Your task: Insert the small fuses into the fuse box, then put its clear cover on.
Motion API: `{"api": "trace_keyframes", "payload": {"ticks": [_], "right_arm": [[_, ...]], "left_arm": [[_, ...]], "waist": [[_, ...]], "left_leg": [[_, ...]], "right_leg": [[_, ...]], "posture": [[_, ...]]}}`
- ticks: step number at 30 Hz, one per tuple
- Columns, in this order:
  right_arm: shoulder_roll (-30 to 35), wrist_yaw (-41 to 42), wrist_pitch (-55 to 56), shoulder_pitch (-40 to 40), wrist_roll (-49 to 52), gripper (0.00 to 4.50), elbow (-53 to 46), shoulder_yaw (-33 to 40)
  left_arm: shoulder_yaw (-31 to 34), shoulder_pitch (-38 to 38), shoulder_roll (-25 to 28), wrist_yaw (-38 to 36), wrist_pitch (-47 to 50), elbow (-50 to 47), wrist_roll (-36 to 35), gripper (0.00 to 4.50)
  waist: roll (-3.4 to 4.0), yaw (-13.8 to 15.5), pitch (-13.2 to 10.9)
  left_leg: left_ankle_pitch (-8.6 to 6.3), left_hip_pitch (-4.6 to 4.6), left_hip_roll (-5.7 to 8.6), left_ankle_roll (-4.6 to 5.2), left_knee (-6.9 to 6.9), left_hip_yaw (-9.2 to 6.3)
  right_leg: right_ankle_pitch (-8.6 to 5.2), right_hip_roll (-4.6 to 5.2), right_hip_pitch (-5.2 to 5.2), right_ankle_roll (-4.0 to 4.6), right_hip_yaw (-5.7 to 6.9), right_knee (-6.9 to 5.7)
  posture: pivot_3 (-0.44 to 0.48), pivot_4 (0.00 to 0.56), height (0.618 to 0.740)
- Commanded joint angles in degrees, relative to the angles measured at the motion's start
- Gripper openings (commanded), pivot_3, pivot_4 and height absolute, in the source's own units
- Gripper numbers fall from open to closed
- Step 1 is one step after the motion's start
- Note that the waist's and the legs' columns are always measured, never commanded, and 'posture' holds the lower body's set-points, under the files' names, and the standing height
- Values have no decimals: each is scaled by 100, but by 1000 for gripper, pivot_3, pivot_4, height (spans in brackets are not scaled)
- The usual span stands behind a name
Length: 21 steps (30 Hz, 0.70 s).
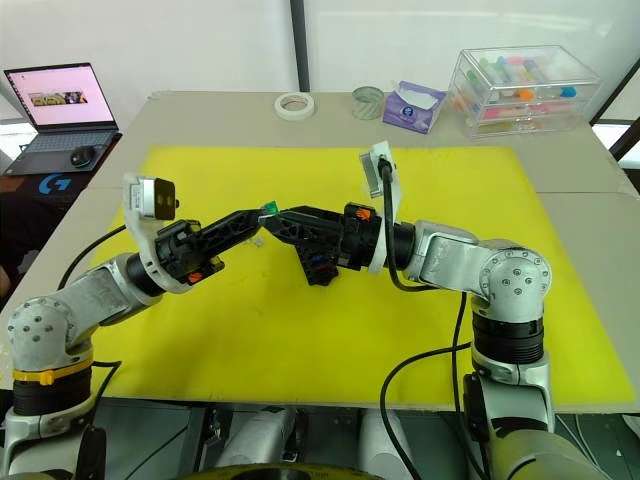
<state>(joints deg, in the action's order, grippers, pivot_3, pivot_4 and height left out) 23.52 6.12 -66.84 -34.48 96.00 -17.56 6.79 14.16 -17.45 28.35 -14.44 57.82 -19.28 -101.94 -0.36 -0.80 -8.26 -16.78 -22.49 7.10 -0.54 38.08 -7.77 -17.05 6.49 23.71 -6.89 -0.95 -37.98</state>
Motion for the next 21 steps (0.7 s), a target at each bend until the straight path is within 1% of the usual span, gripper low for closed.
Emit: {"api": "trace_keyframes", "payload": {"ticks": [1, 8, 15, 21], "right_arm": [[93, -28, 226, -28, 237, 2444, -177, -90], [272, 0, 373, -75, 290, 44, -187, -301], [351, -18, 518, -84, 323, 44, -165, -392], [472, 17, 568, -114, 377, 44, -109, -413]], "left_arm": [[-57, 12, 76, 19, -185, -195, -166, 0], [-197, -26, 120, 54, -350, -215, -264, 0], [-277, -45, 169, 56, -433, -202, -289, 0], [-298, -6, 300, -51, -384, -215, -119, 0]], "waist": [[0, -2, 0], [0, 0, 0], [0, 5, 0], [0, 1, 0]], "left_leg": [[0, 0, 0, 0, 0, 0], [0, 0, 0, 0, -1, 0], [0, 0, -1, 0, -2, 0], [0, 0, -1, 0, -3, 0]], "right_leg": [[0, 0, 0, 0, 0, 0], [0, 0, 0, 0, 0, 1], [0, -1, 0, 0, 0, 2], [0, -1, 0, 0, 0, 4]], "posture": [[0, 150, 740], [0, 150, 740], [0, 150, 740], [0, 150, 740]]}}
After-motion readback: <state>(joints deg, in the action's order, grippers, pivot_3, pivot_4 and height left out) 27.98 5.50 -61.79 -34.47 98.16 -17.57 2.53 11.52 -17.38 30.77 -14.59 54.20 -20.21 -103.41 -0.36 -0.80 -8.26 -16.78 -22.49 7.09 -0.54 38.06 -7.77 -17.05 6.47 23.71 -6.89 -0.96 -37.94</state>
